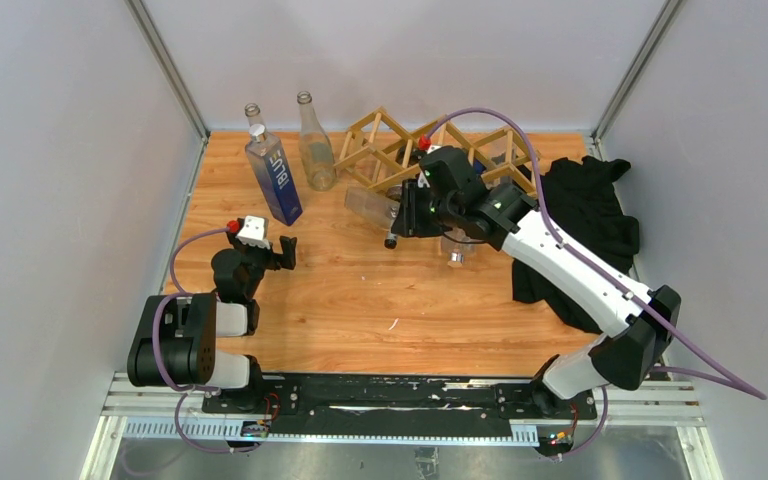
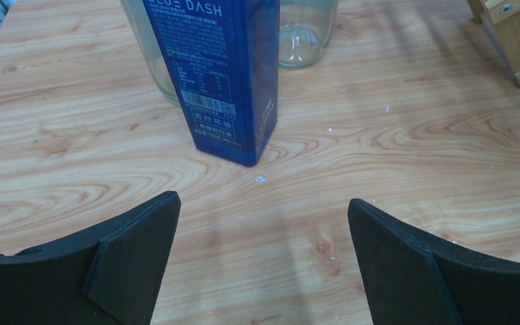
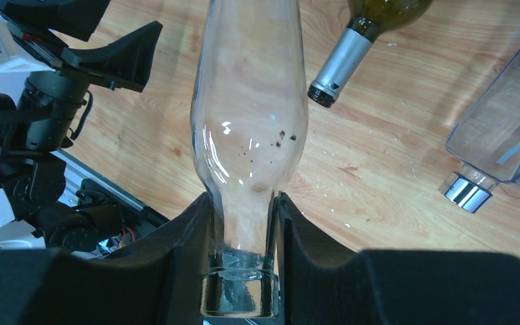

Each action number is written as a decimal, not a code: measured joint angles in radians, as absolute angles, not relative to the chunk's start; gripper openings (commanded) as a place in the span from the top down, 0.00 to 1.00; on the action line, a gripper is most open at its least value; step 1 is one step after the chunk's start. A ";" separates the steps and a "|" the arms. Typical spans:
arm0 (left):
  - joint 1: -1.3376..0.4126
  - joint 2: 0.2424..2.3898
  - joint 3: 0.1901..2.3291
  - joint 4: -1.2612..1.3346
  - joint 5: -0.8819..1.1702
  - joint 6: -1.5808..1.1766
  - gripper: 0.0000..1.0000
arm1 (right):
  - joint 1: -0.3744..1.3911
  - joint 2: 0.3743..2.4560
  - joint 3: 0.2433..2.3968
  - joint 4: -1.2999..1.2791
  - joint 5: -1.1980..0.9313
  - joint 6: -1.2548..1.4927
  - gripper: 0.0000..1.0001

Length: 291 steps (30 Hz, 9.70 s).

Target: Take the wine bottle off the wine rack

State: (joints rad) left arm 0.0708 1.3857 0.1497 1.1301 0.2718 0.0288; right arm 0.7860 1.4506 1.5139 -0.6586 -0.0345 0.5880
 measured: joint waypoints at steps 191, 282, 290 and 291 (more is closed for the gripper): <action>0.071 1.386 0.150 1.137 0.272 0.028 0.00 | 1.032 2.162 1.748 -0.800 0.491 1.678 0.53; 0.071 1.386 0.150 1.143 0.272 0.028 0.00 | 0.947 2.314 1.875 0.894 0.446 -0.181 1.00; 0.071 1.386 0.150 1.143 0.272 0.028 0.00 | 0.946 2.365 1.857 0.994 0.443 -0.221 1.00; 0.071 1.386 0.150 1.143 0.272 0.028 0.00 | 0.946 2.372 1.857 1.006 0.443 -0.225 1.00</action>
